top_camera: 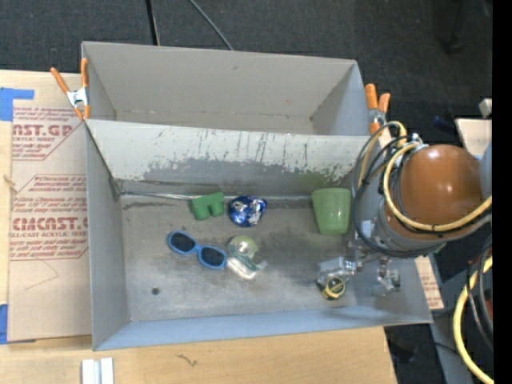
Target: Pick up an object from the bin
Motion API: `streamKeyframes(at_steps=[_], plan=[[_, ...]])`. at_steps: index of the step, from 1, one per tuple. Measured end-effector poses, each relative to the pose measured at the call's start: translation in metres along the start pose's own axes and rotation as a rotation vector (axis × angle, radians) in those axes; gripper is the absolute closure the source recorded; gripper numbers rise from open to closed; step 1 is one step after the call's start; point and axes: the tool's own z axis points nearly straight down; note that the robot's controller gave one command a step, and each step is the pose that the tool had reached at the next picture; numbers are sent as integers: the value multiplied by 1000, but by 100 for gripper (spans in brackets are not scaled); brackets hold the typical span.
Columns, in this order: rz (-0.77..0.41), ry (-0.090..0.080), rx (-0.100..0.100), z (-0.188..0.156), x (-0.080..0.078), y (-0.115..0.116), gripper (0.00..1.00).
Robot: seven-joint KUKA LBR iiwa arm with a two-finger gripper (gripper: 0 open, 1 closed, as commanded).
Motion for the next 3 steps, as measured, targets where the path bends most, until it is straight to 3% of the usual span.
streamKeyframes(at_steps=[1,2,3], plan=[[-110,1,5,26,-25,-16,0],[-110,2,7,24,-24,-17,100],[-386,4,12,-139,-34,-36,100]])
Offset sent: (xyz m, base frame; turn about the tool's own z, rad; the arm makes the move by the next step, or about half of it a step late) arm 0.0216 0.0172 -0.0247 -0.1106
